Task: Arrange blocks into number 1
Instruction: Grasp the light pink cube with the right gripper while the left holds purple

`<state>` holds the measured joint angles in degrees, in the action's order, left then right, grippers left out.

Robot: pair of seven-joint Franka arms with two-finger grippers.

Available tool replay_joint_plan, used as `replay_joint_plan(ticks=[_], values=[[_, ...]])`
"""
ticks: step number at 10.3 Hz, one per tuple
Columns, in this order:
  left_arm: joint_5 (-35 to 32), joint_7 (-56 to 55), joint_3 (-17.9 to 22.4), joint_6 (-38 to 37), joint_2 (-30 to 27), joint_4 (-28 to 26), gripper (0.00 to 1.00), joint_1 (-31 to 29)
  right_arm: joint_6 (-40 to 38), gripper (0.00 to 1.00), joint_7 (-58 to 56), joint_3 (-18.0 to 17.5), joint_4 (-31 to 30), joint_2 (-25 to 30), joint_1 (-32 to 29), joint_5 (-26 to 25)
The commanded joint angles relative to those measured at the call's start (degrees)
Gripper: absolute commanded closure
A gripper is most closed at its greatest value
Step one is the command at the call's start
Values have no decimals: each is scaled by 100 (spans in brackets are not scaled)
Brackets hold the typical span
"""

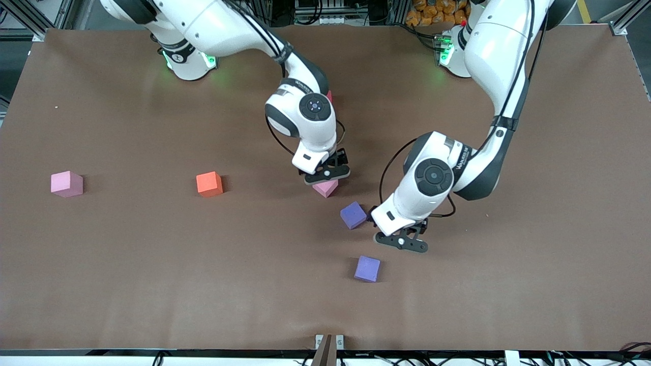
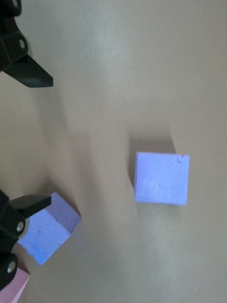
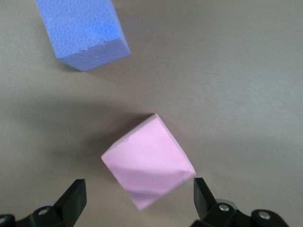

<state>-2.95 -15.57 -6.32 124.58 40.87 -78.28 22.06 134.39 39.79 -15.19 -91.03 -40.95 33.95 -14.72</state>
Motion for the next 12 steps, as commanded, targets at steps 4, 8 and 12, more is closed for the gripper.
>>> replay_joint_plan(ticks=[4, 8, 12], values=[[84, 265, 34, -74, 8, 5, 0, -149, 288, 0, -411, -19, 323, -519, 15, -417], [242, 203, 34, -22, -18, 49, 0, -246, 281, 0, -787, 77, 551, -537, -29, -505], [234, 203, 43, -22, -36, 49, 0, -246, 351, 0, -1017, 245, 770, -817, -11, -506]])
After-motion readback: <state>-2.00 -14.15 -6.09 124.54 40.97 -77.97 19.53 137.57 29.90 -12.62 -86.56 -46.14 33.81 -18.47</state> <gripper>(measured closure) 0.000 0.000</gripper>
